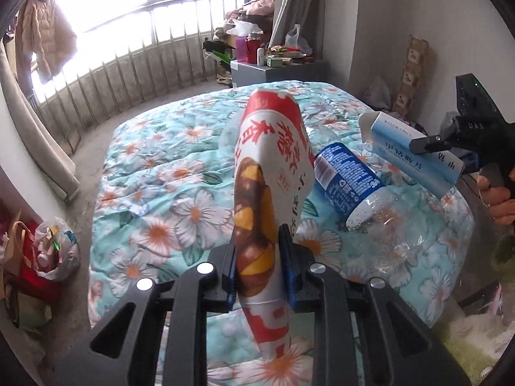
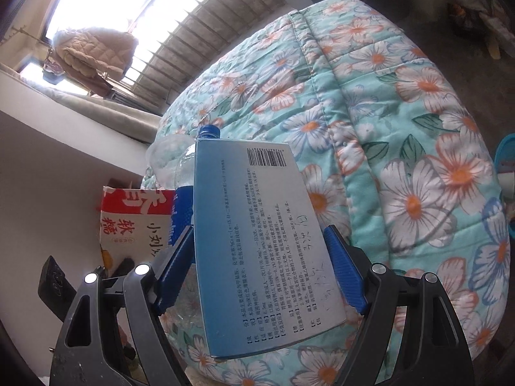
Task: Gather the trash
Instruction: 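Lift the box and snack bag off the bed with both tools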
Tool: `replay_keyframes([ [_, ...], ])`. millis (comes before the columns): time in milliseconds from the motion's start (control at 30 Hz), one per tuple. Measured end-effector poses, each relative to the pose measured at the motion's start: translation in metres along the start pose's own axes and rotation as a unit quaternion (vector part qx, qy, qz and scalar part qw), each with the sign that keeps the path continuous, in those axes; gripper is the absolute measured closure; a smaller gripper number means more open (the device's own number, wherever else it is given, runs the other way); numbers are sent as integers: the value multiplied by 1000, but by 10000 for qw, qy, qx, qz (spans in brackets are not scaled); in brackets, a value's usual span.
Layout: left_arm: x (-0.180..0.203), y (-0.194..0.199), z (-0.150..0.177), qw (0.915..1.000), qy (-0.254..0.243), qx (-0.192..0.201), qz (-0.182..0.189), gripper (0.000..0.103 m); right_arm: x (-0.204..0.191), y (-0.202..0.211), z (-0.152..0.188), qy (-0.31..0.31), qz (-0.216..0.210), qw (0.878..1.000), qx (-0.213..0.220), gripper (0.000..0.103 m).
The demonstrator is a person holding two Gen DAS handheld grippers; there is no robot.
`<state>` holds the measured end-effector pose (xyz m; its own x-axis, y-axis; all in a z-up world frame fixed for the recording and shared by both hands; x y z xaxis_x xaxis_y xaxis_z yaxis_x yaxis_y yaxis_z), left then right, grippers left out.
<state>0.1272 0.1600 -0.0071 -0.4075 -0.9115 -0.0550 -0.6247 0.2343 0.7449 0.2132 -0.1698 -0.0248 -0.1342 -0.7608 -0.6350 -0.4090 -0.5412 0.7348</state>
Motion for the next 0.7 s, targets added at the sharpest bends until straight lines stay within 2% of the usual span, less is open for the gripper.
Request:
replay_keyframes([
  [167, 4, -20, 2, 9995, 279, 44, 156, 79, 5, -6, -3, -166, -11, 9999, 4, 28],
  [233, 7, -24, 3, 9994, 301, 123, 132, 79, 7, -4, 0, -174, 3, 9998, -12, 28],
  [433, 4, -38, 5, 9987, 502, 46, -34, 79, 6, -7, 6, -113, 139, 9998, -111, 28],
  [700, 14, -38, -4, 9991, 119, -75, -398, 82, -3, -26, 10, 213, 530, 9980, -284, 27],
])
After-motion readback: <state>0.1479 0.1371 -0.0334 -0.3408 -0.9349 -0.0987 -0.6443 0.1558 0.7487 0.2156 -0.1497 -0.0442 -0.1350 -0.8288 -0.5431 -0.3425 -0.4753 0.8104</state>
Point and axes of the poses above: each gripper's, at about its wrist camera, not at the fingertips, and y roughly against the way its jaws point, x to its right, z to its underside, the point moved 1 cm from there along -y, roughly the way its jaws point, and after that the axes turned 4 degrees about -y, right-handed, at the moved point
